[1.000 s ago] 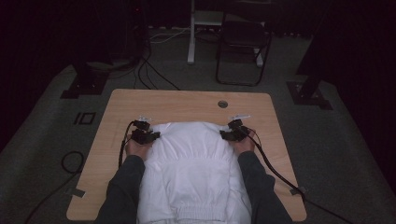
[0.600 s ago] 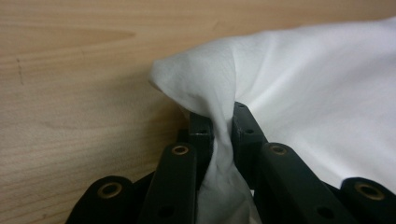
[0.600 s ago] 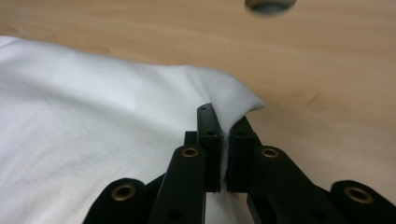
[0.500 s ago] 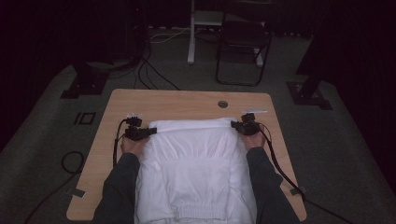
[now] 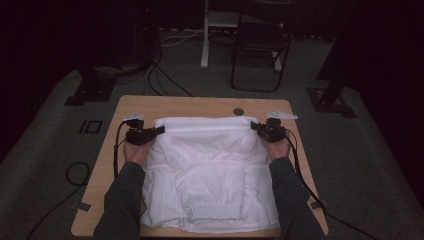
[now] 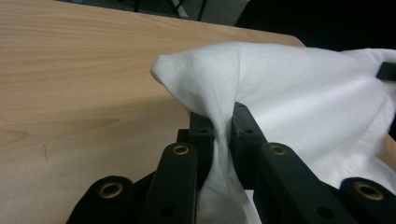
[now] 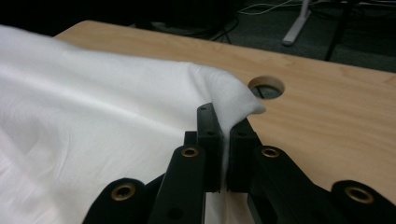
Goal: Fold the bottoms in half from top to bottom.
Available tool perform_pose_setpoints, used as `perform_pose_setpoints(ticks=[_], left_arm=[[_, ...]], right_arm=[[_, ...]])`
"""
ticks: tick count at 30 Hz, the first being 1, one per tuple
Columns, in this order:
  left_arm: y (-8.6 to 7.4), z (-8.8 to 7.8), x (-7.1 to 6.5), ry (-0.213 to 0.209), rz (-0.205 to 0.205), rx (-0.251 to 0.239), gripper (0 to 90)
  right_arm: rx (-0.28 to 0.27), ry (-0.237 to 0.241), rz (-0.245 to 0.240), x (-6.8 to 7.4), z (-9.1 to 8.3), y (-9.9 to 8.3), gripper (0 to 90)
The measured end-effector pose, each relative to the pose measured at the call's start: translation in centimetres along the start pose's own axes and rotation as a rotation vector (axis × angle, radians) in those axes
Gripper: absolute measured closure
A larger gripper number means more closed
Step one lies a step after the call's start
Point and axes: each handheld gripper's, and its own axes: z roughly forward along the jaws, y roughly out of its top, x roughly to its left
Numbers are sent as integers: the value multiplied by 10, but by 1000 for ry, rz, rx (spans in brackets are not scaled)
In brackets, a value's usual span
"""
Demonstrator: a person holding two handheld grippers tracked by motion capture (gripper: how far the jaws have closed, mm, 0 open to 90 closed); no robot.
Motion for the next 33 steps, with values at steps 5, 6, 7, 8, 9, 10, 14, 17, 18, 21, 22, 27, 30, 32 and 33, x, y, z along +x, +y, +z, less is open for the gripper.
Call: perform_pose_setpoints(ticks=[5, 6, 7, 8, 9, 10, 14, 17, 18, 21, 22, 27, 30, 32, 33], left_arm=[[-8, -20, -14, -24, 54, -9, 822], [-10, -25, -18, -31, 67, -8, 821], [-12, -29, -22, -38, 84, -6, 821], [-15, -34, -27, -47, 97, -5, 820], [-19, -38, -31, -53, 109, -5, 818], [-23, -42, -34, -56, 122, -2, 817], [-42, -56, -44, -69, 158, 19, 817], [-52, -59, -47, -64, 167, 39, 817], [-63, -63, -49, -56, 182, 60, 816], [-78, -67, -55, -32, 197, 91, 816], [-83, -67, -57, -21, 203, 106, 816], [-106, -64, -62, 22, 233, 187, 814], [-117, -58, -62, 51, 240, 235, 812], [-123, -53, -62, 69, 248, 267, 812], [-125, -50, -61, 74, 249, 277, 812]], right_arm=[[-10, 27, -34, 10, -21, -14, 865], [-14, 29, -40, 12, -26, -17, 865], [-18, 33, -41, 13, -31, -20, 865], [-19, 37, -41, 15, -36, -23, 865], [-20, 39, -44, 16, -41, -27, 864], [-24, 46, -40, 17, -46, -31, 865], [-22, 72, -19, 25, -63, -53, 864], [-10, 82, -15, 32, -71, -69, 864], [-2, 83, -19, 35, -73, -75, 864], [17, 92, -14, 42, -80, -87, 863], [25, 93, -15, 44, -81, -91, 863], [92, 91, -50, 54, -84, -108, 863], [148, 94, -76, 60, -81, -118, 862], [178, 101, -86, 63, -78, -125, 862], [196, 105, -88, 65, -75, -128, 862]])
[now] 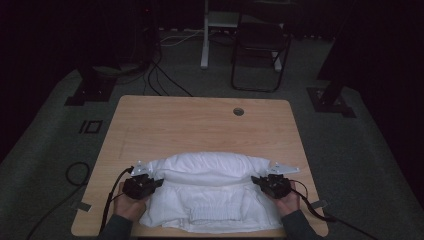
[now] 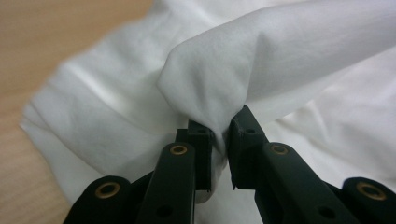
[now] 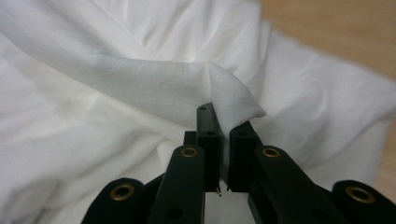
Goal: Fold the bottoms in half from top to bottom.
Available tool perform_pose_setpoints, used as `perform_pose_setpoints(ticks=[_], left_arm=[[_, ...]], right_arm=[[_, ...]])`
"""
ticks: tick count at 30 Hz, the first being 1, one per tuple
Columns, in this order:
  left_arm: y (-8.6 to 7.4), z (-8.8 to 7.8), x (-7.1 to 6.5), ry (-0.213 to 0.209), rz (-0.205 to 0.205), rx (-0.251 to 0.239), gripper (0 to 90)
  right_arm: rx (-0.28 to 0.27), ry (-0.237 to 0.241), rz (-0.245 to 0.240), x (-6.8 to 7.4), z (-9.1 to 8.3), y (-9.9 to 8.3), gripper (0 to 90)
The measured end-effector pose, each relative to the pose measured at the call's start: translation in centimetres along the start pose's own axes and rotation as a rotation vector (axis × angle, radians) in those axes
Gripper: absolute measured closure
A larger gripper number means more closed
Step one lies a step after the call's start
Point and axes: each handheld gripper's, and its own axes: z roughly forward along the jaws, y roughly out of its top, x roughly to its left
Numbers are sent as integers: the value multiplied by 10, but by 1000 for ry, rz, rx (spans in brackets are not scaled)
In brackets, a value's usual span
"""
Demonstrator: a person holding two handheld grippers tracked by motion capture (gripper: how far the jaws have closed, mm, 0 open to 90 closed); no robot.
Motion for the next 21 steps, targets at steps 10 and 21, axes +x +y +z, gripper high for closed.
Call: perform_pose_setpoints(ticks=[10, 21], left_arm=[[14, 23, 3, 126, 65, 3, 815], [43, 49, 23, 181, 22, -14, 815]], right_arm=[[62, 16, 11, -1, 17, -5, 861], [58, -49, -6, -19, 40, 17, 861]])
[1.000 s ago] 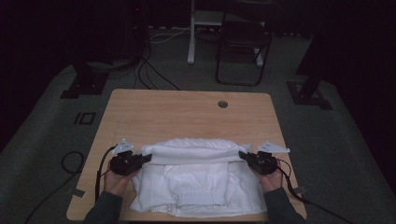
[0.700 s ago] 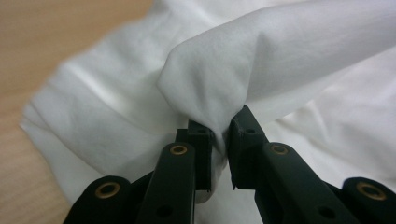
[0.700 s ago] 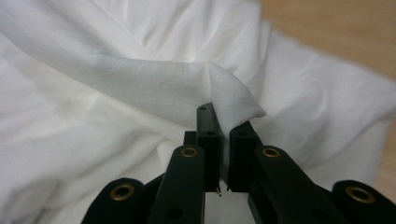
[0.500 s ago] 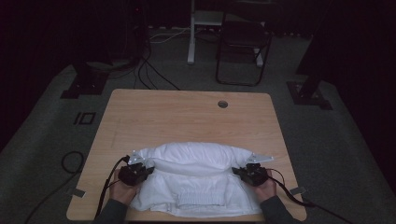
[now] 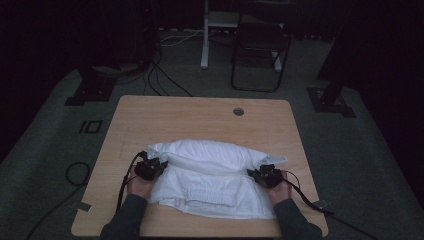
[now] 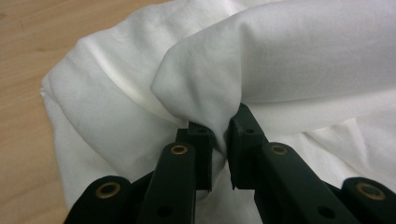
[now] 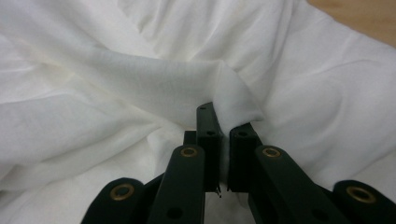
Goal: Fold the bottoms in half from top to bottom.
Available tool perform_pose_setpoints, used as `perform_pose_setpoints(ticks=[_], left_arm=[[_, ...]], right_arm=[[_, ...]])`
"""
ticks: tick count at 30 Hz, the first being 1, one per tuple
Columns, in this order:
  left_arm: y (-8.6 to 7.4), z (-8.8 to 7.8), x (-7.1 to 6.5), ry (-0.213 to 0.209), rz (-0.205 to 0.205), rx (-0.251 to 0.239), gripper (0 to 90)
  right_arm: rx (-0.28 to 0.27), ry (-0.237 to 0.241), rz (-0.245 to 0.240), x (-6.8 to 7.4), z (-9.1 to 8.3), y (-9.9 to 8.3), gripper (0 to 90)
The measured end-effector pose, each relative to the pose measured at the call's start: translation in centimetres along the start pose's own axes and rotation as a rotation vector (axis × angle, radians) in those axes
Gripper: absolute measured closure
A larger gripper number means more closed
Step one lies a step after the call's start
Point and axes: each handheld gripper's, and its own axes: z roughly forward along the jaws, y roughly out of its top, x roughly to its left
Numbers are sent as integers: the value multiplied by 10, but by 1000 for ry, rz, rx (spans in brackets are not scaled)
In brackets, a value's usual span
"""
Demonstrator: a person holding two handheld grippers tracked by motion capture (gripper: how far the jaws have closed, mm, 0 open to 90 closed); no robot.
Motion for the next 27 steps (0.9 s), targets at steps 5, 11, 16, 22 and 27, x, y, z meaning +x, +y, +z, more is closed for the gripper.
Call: perform_pose_setpoints(ticks=[5, 11, 16, 22, 27], left_arm=[[4, 5, 4, -2, -26, -9, 815], [6, 8, 7, -3, -35, -14, 815], [9, 11, 9, 2, -44, -14, 815], [11, 6, 12, -19, -77, -27, 818], [21, -24, 23, -52, -147, -171, 837]], right_arm=[[2, -18, 19, -18, 14, 17, 860], [10, -48, 17, -27, 27, 31, 860], [-2, -48, 42, -30, 31, 34, 859], [-26, -43, 64, -30, 28, 33, 861], [-140, -39, 56, -32, -1, 42, 860]])
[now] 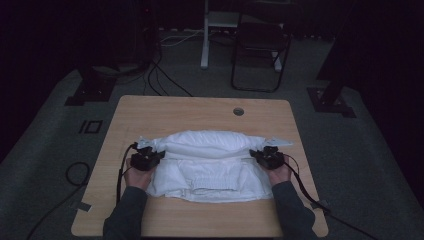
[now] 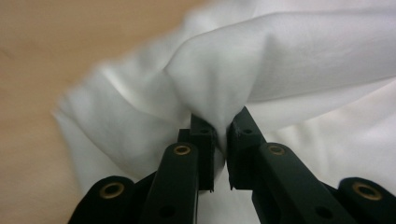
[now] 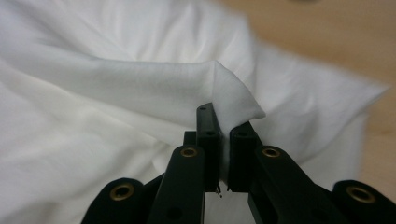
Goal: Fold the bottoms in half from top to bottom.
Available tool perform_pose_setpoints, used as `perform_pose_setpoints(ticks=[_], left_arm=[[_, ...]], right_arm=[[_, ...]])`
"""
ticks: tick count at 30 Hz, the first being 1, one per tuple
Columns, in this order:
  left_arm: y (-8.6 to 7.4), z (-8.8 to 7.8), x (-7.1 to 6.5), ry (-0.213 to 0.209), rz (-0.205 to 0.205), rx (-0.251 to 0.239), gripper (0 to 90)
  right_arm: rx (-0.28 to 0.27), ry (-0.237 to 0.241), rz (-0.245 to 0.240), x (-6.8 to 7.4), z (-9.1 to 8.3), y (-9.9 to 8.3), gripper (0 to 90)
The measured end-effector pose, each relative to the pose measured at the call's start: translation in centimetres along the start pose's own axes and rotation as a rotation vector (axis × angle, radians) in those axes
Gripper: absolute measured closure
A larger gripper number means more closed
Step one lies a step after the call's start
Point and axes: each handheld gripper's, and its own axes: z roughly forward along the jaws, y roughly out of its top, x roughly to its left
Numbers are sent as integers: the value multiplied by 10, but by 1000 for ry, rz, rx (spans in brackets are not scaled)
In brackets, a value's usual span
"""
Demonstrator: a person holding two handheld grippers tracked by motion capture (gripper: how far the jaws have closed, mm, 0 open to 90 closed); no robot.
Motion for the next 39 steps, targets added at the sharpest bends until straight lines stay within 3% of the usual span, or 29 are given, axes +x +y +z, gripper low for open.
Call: perform_pose_setpoints(ticks=[2, 3, 6, 10, 13, 18, 19, 21, 23, 25, 27, 31, 34, 39], left_arm=[[12, -18, -2, -16, -20, -84, 848], [12, -18, -2, -16, -20, -84, 852], [26, -44, -13, -42, 1, -169, 855], [19, -63, -19, -101, 23, -166, 853], [0, -65, -19, -132, 20, -110, 849], [-29, -64, -16, -169, -8, -37, 820], [-32, -64, -16, -178, -2, -16, 783], [-33, -66, -17, -154, 13, -4, 654], [-28, -71, -15, -139, 1, -27, 569], [-20, -75, -14, -133, -5, -58, 520], [-10, -77, -16, -116, 6, -77, 517], [12, -77, -24, -100, 23, -112, 519], [24, -64, -35, -102, 53, -78, 543], [20, -25, -62, -135, 112, 68, 567]], right_arm=[[-75, 10, 21, -3, -16, 9, 861], [-75, 10, 21, -3, -16, 9, 861], [-187, -20, -5, 5, -45, 26, 861], [-235, -13, -31, 13, -69, 27, 861], [-216, 22, -38, 19, -80, 10, 861], [-137, 68, -24, 33, -79, -31, 855], [-120, 71, -23, 35, -78, -37, 845], [-96, 80, -28, 35, -79, -42, 761], [-114, 69, -40, 34, -83, -39, 599], [-161, 58, -27, 32, -89, -30, 508], [-183, 53, -27, 32, -91, -18, 488], [-169, 41, -67, 41, -80, 0, 484], [-122, 62, -70, 47, -63, 10, 488], [-62, 90, -86, 61, -36, 14, 493]])
